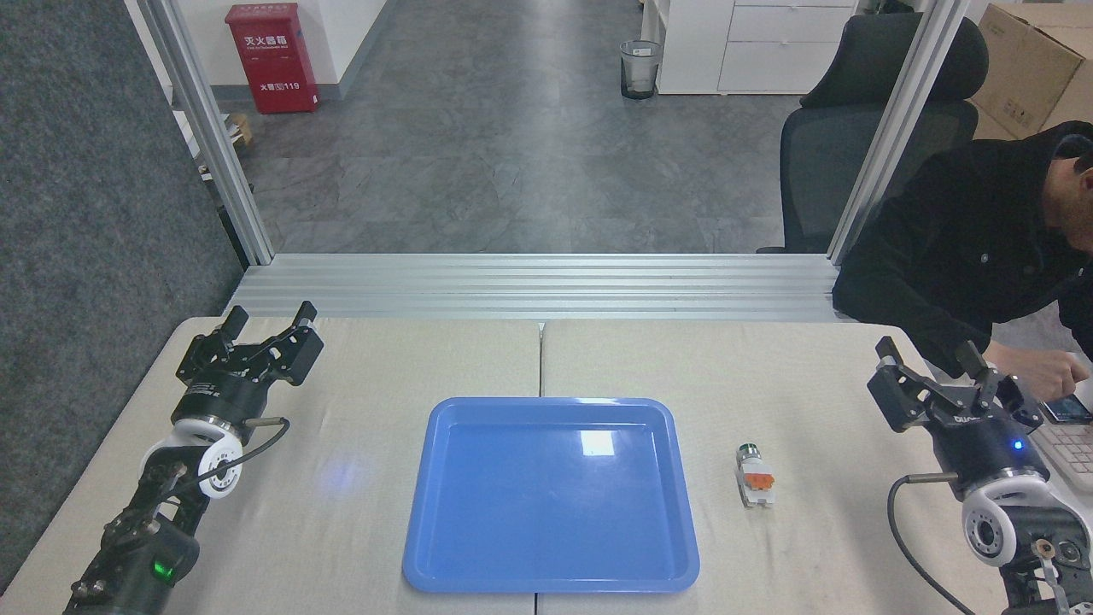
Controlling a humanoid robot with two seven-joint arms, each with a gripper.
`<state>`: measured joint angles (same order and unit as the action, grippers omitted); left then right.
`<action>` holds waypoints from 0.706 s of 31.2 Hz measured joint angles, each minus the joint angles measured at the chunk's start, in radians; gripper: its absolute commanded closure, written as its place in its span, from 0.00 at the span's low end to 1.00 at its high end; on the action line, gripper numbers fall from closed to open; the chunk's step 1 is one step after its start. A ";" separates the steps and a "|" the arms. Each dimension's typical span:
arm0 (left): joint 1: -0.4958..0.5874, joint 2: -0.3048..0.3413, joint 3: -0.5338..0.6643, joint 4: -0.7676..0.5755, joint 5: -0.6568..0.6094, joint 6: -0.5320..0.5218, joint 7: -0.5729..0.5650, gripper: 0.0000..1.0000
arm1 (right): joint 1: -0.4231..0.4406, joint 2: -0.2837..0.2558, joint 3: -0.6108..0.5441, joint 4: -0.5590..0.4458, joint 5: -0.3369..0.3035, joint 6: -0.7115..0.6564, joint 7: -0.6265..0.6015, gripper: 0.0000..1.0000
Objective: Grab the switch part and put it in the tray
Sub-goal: 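Move the open right gripper toward the white-and-orange switch part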
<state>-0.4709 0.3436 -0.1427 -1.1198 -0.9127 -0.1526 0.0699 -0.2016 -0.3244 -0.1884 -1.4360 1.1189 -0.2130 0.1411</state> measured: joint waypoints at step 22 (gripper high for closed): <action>0.000 0.000 0.000 0.000 0.000 0.000 0.000 0.00 | 0.070 0.152 0.141 0.149 0.119 0.104 -0.001 0.02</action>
<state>-0.4709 0.3436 -0.1427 -1.1198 -0.9127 -0.1526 0.0699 -0.1319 -0.1728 -0.0472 -1.2865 1.2379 -0.1087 0.1400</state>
